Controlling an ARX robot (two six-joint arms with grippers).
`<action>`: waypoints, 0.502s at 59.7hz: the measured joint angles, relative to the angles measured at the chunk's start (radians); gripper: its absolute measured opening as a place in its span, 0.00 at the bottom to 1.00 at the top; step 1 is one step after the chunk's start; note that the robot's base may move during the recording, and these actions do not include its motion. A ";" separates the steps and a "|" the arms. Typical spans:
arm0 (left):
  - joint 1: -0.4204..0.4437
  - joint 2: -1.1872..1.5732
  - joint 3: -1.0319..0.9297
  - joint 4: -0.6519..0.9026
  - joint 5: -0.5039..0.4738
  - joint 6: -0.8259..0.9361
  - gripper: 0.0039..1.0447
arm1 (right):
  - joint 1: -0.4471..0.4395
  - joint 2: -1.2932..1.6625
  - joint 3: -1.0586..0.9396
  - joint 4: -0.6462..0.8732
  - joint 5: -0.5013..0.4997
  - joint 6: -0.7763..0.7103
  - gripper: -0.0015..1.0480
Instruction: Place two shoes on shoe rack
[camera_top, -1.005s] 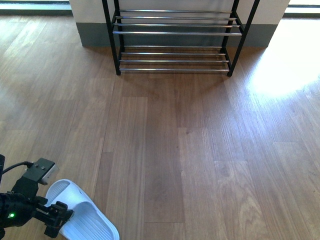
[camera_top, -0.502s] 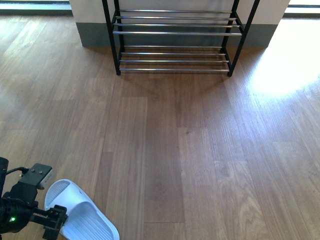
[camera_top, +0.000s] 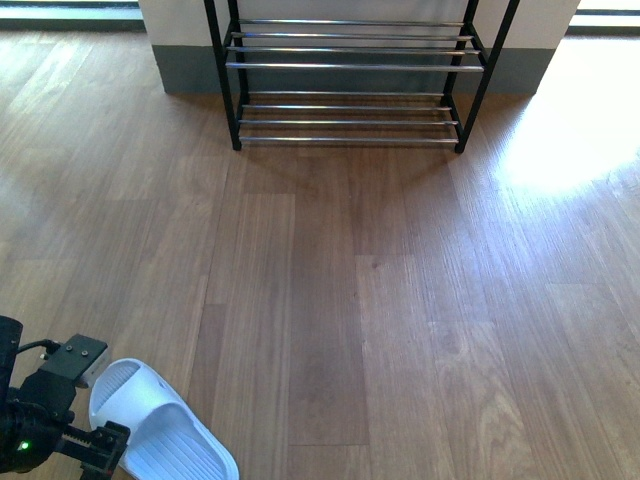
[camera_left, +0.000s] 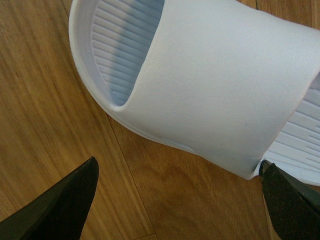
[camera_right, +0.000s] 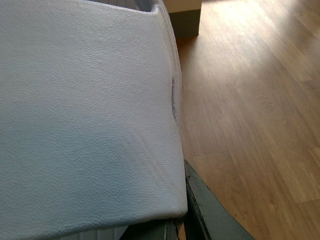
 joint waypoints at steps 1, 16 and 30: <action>0.000 0.000 0.000 -0.002 -0.002 0.003 0.91 | 0.000 0.000 0.000 0.000 0.000 0.000 0.01; -0.001 0.000 0.001 -0.002 -0.009 0.034 0.91 | 0.000 0.000 0.000 0.000 0.000 0.000 0.01; -0.002 0.000 0.000 0.030 -0.017 0.018 0.91 | 0.000 0.000 0.000 0.000 0.000 0.000 0.01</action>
